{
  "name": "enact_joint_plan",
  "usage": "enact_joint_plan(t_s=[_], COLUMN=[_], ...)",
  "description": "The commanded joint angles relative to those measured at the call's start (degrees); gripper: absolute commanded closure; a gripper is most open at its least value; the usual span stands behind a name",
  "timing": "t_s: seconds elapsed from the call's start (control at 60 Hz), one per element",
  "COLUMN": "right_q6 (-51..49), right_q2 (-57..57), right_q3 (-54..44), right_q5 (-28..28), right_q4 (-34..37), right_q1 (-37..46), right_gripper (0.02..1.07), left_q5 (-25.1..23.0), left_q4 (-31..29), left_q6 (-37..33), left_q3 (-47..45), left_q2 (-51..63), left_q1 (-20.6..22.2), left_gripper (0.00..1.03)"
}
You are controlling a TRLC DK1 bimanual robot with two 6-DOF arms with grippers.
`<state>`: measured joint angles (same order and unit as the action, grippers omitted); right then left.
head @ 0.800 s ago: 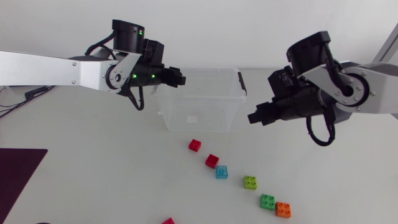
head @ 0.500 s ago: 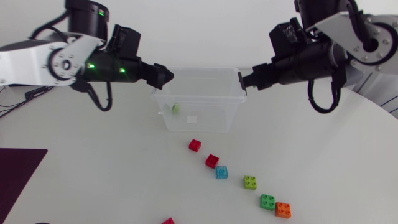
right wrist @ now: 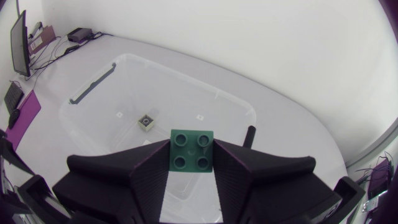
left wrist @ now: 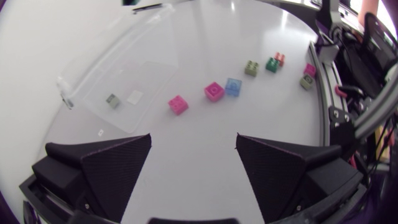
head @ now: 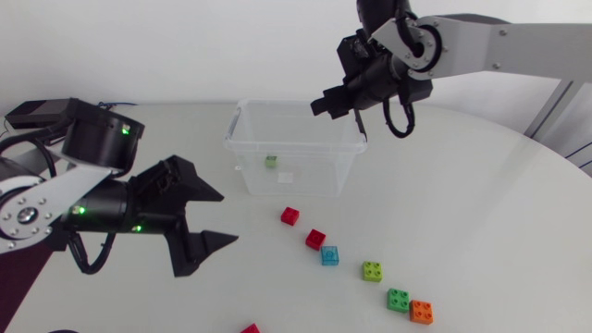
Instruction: Pick up the duplo bricks and place them in the container
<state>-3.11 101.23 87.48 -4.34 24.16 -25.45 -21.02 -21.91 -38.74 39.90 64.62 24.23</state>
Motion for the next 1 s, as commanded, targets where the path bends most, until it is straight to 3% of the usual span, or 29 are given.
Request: enact_joint_plan(t_s=[0.0, 0.033, 0.067, 0.15, 0.4, 0.517, 0.65, 0.8, 0.983], right_q6=[-1.1, -1.9, -2.3, -2.7, -5.4, -7.4, -9.5, -9.6, -5.7], right_q2=[4.1, 5.7, 6.6, 5.8, -8.2, -14.7, -20.8, -24.5, -26.7], right_q3=[3.4, 4.5, 5.2, 5.1, -6.4, -13.3, -21.7, -29.3, -32.4], right_q5=[-0.1, -0.1, -0.1, -0.1, 2.4, 4.0, 5.7, 5.6, 5.7], right_q4=[-0.6, -0.5, -0.4, -0.3, 0.5, 1.3, 3.4, 3.7, 12.4], right_q1=[-0.3, -0.5, -0.7, -0.7, 0.1, 0.1, 0.1, 0.3, 2.0], right_gripper=[0.43, 0.24, 0.14, 0.07, 0.07, 0.07, 0.07, 0.07, 0.07], left_q5=[-1.4, -1.4, -1.5, -1.5, -0.7, 3.3, 7.6, 8.4, 8.4], left_q4=[-1.4, -2.3, -2.6, -2.9, -8.0, -9.7, -10.2, -11.2, -11.3], left_q6=[-6.8, -11.2, -14.2, -19.5, -34.2, -38.9, -41.5, -43.1, -44.1], left_q3=[-3.2, -4.7, -5.4, -5.8, -7.0, -6.9, -5.8, -3.2, 0.3], left_q2=[-0.9, -1.0, -0.9, 1.0, 3.0, 7.5, 13.5, 17.6, 21.1], left_q1=[1.7, 3.9, 5.5, 8.0, 13.8, 17.7, 21.1, 22.5, 24.1], left_gripper=[0.08, 0.08, 0.09, 0.09, 0.25, 0.27, 0.27, 0.27, 0.27])
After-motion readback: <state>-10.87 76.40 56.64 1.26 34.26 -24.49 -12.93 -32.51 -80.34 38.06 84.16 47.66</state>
